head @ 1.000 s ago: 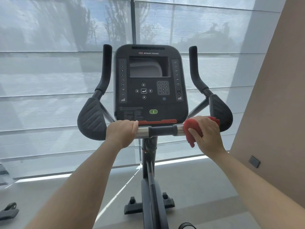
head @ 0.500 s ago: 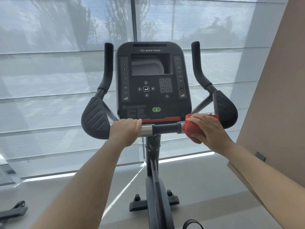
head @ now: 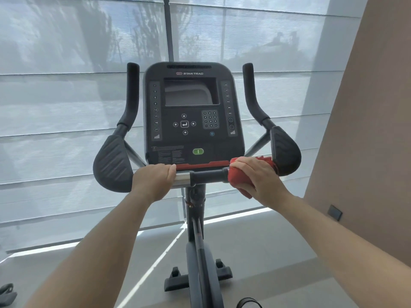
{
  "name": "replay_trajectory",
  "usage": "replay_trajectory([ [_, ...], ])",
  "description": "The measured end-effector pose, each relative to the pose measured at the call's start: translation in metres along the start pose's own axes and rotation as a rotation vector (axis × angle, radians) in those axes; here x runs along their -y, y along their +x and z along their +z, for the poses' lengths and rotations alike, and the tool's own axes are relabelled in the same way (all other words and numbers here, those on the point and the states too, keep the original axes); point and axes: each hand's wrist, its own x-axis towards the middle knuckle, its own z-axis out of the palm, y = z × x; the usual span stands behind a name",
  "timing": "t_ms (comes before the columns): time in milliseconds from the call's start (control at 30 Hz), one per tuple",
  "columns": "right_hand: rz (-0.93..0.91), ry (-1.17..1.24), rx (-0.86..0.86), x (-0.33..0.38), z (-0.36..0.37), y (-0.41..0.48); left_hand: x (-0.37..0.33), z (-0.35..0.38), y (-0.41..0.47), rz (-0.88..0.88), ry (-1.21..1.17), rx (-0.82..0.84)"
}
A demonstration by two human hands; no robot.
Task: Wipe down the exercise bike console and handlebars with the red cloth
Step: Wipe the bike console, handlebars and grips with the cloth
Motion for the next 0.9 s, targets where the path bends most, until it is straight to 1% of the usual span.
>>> replay_trajectory([
  [100, -0.026, 0.015, 0.052, -0.014, -0.014, -0.002, 0.000, -0.001, 0.000, 0.010, 0.001, 0.011],
  [200, 0.002, 0.044, 0.077, -0.032, -0.028, -0.008, -0.001, -0.001, 0.000, 0.007, -0.002, 0.013],
  [533, 0.079, 0.050, -0.008, -0.024, -0.017, -0.007, -0.001, 0.002, 0.001, -0.034, -0.016, 0.010],
  [633, 0.057, 0.058, 0.010, -0.024, -0.020, -0.008, -0.001, 0.000, 0.002, -0.042, -0.022, 0.028],
  [700, 0.028, 0.063, 0.073, -0.032, -0.028, -0.007, -0.001, -0.001, 0.002, -0.070, -0.056, 0.052],
  [800, -0.008, 0.058, 0.156, -0.045, -0.038, -0.007, -0.003, -0.001, 0.002, -0.070, -0.037, 0.049],
  [900, -0.045, 0.049, 0.117, -0.047, -0.036, -0.010, -0.004, -0.001, 0.001, -0.057, -0.027, 0.045],
])
